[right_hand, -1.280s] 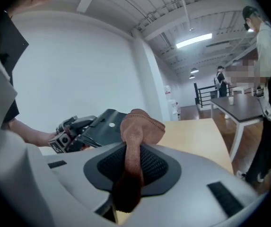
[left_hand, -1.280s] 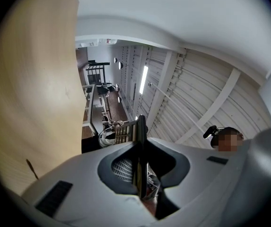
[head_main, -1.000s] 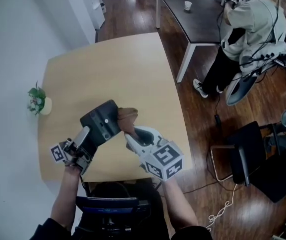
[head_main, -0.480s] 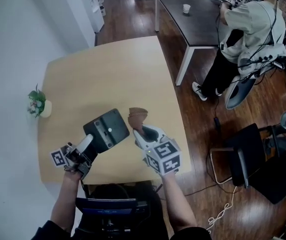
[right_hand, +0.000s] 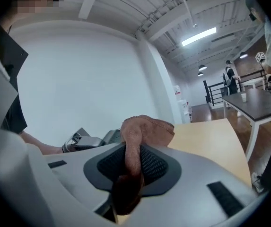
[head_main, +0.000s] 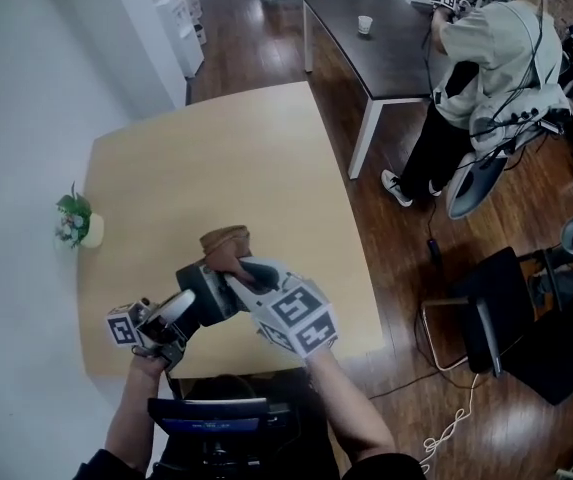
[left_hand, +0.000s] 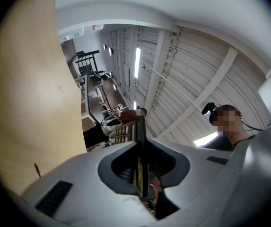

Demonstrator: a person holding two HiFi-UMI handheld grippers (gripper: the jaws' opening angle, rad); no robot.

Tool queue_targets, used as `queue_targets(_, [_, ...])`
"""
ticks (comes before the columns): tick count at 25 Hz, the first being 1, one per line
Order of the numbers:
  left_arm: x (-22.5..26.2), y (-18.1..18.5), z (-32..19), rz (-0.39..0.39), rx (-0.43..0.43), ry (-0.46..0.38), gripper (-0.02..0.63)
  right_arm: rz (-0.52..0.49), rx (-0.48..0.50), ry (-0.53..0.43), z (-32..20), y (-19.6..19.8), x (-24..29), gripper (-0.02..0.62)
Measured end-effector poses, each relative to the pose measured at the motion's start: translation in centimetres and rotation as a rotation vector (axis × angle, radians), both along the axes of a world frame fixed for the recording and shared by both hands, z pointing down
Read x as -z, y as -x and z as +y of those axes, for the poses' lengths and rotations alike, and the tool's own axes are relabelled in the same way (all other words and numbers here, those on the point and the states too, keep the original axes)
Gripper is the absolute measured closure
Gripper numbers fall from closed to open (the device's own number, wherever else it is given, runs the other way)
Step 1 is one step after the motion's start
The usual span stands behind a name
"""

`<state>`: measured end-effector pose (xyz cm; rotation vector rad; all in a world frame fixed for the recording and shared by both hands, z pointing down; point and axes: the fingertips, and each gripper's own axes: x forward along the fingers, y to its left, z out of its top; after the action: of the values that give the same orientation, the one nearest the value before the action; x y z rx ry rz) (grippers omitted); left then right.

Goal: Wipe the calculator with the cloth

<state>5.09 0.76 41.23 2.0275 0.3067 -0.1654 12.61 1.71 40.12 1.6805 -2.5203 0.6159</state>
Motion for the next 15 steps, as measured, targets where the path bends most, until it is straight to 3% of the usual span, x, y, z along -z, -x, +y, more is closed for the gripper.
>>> queue_targets(2, [-0.6, 0.8, -0.2, -0.012, -0.014, -0.020, 0.548, -0.013, -0.031, 0.030, -0.1, -1.8, -1.4, 0.511])
queue_targets(4, [-0.3, 0.7, 0.2, 0.007, -0.027, 0.035, 0.543, -0.003, -0.070, 0.081, 0.2, -3.8, -4.0, 0.509])
queue_targets(7, [-2.2, 1.1, 0.4, -0.014, -0.055, 0.077, 0.555, 0.058, -0.174, 0.230, 2.1, -7.5, -9.9, 0.512])
queue_targets(11, [-9.3, 1.4, 0.4, -0.231, -0.177, 0.069, 0.551, 0.015, -0.229, 0.320, 5.4, -9.0, -13.6, 0.512])
queue_targets(15, [-16.9, 1.5, 1.2, -0.429, -0.346, 0.159, 0.549, -0.007, -0.150, 0.371, 7.1, -6.2, -16.0, 0.514])
